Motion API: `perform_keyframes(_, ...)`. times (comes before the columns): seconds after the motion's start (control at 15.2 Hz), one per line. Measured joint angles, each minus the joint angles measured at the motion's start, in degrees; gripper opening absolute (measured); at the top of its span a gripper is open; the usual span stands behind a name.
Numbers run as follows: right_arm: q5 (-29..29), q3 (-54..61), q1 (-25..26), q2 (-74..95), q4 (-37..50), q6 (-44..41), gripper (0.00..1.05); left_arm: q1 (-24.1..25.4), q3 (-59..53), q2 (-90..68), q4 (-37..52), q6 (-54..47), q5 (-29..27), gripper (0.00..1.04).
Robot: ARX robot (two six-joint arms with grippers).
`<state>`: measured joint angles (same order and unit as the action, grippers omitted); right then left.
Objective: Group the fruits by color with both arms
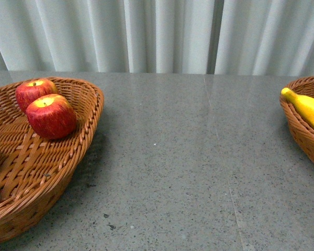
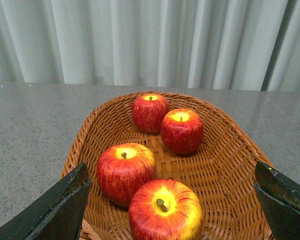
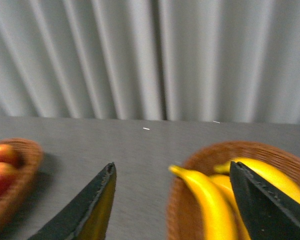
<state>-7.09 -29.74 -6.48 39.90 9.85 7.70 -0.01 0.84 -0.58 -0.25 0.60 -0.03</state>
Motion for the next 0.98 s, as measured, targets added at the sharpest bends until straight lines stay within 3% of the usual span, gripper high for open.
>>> perform_keyframes(0.07, 8.2, 4.3, 0.3, -6.5, -3.5, -3.4, 0.62, 0.0, 0.0, 0.0, 0.0, 0.0, 0.0, 0.98)
perform_keyframes(0.13, 9.4, 8.2, 3.3, -11.7, -4.3, -5.0, 0.51, 0.0, 0.0, 0.0, 0.0, 0.0, 0.0, 0.98)
perform_keyframes(0.2, 7.8, 11.4, 6.4, -15.2, -3.5, -6.0, 0.38, 0.0, 0.0, 0.0, 0.0, 0.0, 0.0, 0.98)
perform_keyframes(0.39, 7.1, 17.3, 6.5, -19.2, -1.7, -7.0, 0.02, 0.0, 0.0, 0.0, 0.0, 0.0, 0.0, 0.98)
perform_keyframes(0.98, 7.1, 25.8, 6.5, -28.3, -2.3, -7.3, 0.02, 0.0, 0.0, 0.0, 0.0, 0.0, 0.0, 0.98)
